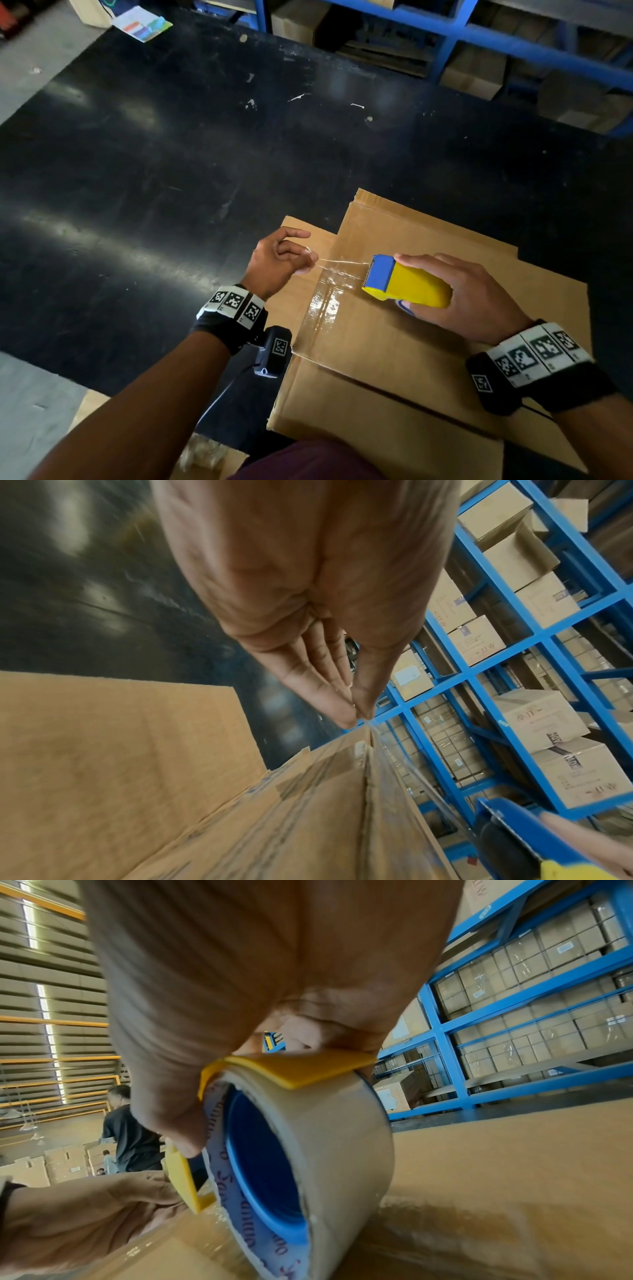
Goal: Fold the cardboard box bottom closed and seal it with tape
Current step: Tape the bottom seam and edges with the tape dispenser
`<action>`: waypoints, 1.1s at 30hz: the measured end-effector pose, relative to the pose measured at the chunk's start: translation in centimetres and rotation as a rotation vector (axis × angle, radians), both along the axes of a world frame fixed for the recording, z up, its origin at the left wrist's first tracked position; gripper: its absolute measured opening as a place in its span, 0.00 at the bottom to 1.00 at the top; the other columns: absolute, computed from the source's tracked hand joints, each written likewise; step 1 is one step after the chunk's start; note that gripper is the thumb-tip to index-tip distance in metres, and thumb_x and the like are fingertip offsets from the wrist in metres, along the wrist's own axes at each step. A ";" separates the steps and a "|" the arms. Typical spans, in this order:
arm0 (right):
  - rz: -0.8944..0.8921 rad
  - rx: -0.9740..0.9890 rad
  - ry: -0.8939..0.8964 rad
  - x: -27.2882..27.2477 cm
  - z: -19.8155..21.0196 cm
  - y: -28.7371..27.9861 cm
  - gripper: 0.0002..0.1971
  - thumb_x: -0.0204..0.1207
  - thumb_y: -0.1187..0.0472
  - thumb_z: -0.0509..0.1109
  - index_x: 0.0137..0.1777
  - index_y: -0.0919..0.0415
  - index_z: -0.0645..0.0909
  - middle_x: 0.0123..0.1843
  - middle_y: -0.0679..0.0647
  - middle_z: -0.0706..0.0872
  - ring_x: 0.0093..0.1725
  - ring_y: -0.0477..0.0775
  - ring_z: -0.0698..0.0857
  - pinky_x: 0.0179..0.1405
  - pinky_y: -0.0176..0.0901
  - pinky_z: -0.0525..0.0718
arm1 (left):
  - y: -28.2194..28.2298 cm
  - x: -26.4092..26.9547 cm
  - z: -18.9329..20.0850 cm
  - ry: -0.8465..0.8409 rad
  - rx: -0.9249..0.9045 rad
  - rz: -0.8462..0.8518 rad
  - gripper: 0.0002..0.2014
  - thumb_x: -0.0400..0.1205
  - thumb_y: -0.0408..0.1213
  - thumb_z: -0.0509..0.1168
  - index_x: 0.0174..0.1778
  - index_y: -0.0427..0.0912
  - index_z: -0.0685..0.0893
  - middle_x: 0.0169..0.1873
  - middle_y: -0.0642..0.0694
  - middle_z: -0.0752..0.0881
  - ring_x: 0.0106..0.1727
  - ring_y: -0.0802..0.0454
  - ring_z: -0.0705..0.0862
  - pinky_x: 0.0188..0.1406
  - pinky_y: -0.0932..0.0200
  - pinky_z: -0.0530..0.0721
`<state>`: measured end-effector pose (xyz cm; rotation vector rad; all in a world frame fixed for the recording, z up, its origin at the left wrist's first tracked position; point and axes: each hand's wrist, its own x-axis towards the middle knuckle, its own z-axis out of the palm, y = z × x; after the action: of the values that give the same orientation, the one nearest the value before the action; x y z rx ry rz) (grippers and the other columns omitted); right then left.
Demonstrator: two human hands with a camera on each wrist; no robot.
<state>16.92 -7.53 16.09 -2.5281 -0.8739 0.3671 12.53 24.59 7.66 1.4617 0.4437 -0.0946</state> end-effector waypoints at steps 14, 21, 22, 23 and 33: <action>-0.011 -0.039 0.020 -0.4 0.2 0.5 0.39 0.67 0.35 0.73 0.80 0.38 0.70 0.64 0.44 0.84 0.57 0.48 0.85 0.50 0.48 0.87 | -0.9 -0.3 -1.6 0.033 0.161 -0.189 0.20 0.80 0.25 0.74 0.66 0.45 0.85 0.47 0.45 0.95 0.55 0.45 0.93 0.56 0.43 0.93; -0.022 -0.045 0.015 -0.5 0.1 0.7 0.39 0.67 0.34 0.72 0.80 0.37 0.70 0.66 0.44 0.84 0.58 0.47 0.84 0.51 0.45 0.88 | -0.6 -0.4 -2.1 -0.029 0.351 -0.242 0.17 0.81 0.40 0.77 0.65 0.56 0.85 0.57 0.57 0.92 0.53 0.55 0.92 0.59 0.40 0.92; -0.022 -0.051 0.015 -0.5 0.0 0.7 0.39 0.67 0.34 0.72 0.80 0.38 0.69 0.66 0.44 0.84 0.57 0.47 0.84 0.50 0.44 0.87 | -0.4 -0.4 -2.2 -0.036 0.393 -0.264 0.18 0.81 0.43 0.76 0.66 0.57 0.84 0.65 0.58 0.88 0.55 0.55 0.92 0.61 0.40 0.91; -0.022 -0.057 0.014 -0.6 0.0 0.7 0.39 0.67 0.34 0.73 0.80 0.38 0.69 0.66 0.44 0.83 0.57 0.46 0.84 0.50 0.44 0.87 | -0.3 -0.4 -2.2 -0.034 0.428 -0.284 0.20 0.81 0.45 0.77 0.68 0.57 0.84 0.70 0.57 0.84 0.59 0.55 0.91 0.64 0.41 0.89; 0.020 -0.093 0.011 -0.2 -0.2 0.6 0.40 0.66 0.32 0.69 0.80 0.33 0.63 0.67 0.42 0.82 0.59 0.48 0.84 0.52 0.47 0.88 | -1.7 -0.2 0.9 -0.445 0.678 -0.494 0.27 0.80 0.49 0.77 0.76 0.56 0.81 0.78 0.61 0.76 0.81 0.58 0.72 0.79 0.49 0.73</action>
<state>16.67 -6.96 15.91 -2.6015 -0.8978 0.4371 12.29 22.86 8.51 2.1694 -0.2940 -0.0059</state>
